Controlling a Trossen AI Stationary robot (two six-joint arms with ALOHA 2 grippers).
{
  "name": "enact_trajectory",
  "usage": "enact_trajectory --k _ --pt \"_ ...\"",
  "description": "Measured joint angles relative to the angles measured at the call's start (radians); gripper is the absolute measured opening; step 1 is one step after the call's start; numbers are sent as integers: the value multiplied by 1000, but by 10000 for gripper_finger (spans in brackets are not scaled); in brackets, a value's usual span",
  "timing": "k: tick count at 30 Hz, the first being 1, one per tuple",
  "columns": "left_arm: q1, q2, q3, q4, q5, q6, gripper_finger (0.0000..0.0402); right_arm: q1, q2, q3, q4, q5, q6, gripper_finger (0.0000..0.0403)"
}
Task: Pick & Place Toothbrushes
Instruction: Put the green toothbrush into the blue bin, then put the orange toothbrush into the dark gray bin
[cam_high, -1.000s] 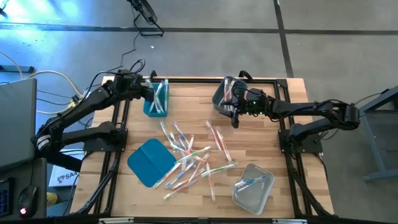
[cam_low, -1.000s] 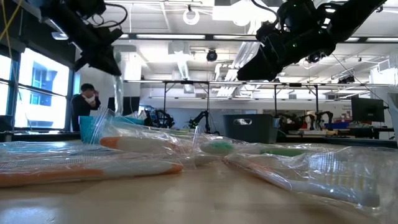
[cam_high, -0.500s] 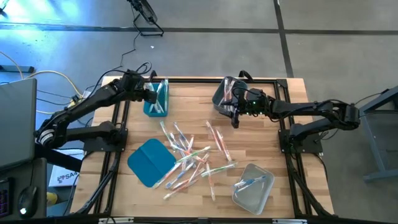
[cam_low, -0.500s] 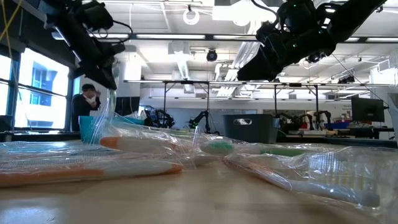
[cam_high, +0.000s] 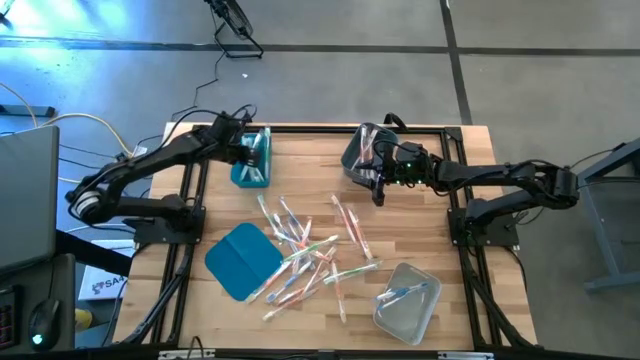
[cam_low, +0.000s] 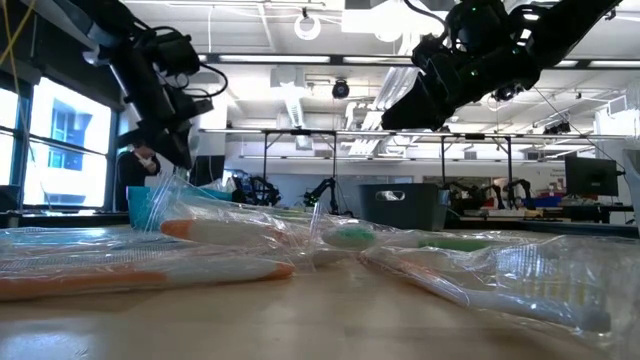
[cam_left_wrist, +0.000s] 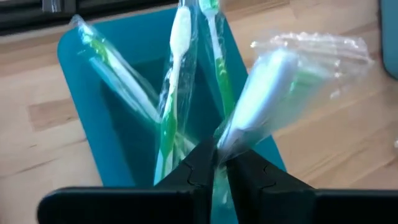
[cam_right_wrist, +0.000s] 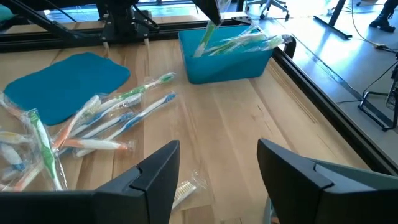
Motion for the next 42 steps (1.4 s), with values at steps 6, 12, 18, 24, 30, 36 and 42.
enact_trajectory --k 6,12,18,24,30,36,42 --pt "0 24 0 44 -4 21 97 0 0 0 0 0 0 207" --pt "0 25 0 82 -32 34 160 0 0 0 0 0 0 207" --pt "0 24 0 164 -53 37 183 0 0 0 0 0 0 207" --pt "0 24 0 254 -20 118 183 0 0 0 0 0 0 207" --pt "-34 22 0 254 27 184 183 0 0 0 0 0 0 207" --pt "-159 -20 0 252 -37 227 178 0 0 0 0 14 0 207" --pt "-268 -80 0 180 -108 293 127 0 0 0 0 29 5 207"
